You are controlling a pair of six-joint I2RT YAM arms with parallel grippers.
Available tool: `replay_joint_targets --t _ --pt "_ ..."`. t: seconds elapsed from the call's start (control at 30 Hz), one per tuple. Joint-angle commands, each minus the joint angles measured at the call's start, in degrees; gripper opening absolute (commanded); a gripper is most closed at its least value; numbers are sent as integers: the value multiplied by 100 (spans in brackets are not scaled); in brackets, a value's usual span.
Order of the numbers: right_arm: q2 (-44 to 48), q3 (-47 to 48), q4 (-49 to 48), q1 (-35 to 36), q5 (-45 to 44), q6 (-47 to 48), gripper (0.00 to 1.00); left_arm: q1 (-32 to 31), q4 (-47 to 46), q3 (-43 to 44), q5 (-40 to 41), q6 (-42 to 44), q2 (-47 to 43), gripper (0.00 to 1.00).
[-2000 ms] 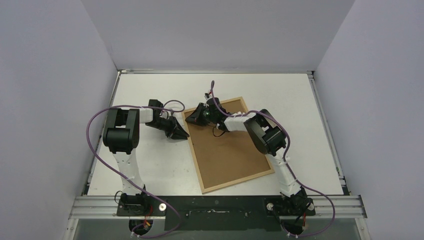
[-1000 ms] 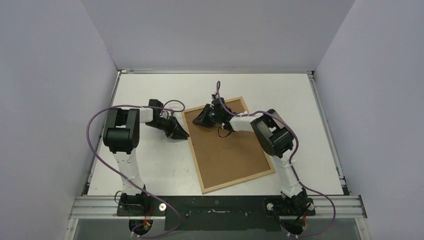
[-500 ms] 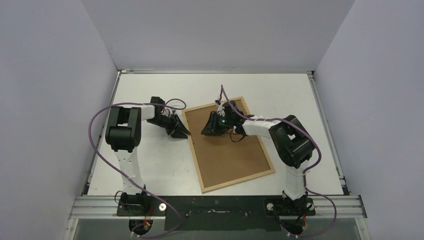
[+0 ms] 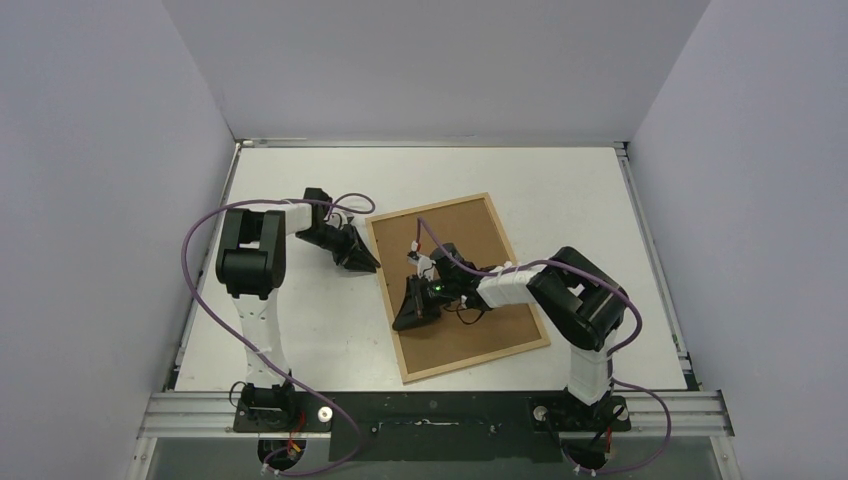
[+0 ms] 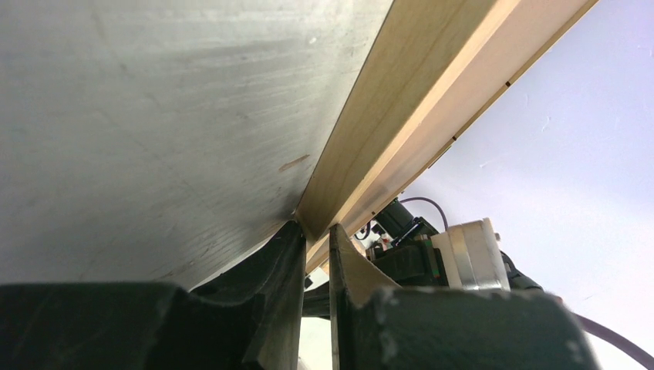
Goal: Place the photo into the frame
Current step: Install the photo frame at the center of the board, then adjust the photo frame at the center of the board.
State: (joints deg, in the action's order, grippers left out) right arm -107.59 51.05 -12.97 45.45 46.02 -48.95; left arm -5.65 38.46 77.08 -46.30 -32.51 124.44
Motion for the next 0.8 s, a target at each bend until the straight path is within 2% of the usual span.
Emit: replay_joint_targets --t 0.0,0.2,0.57,0.63,0.77 --pt "242 -182 -588 47 85 -252 0 3 -252 -251 2309 169 738 8" --pt "147 -151 -237 43 -159 18 0 3 -251 -279 2357 149 768 7" --pt "-183 -166 -654 69 -6 -116 0 -6 -219 -260 2372 147 766 7" --pt "-144 -102 -330 66 -222 112 0 2 -202 -231 2360 161 753 8" --pt "106 61 574 -192 -1198 443 0 18 -140 -155 2368 194 673 15"
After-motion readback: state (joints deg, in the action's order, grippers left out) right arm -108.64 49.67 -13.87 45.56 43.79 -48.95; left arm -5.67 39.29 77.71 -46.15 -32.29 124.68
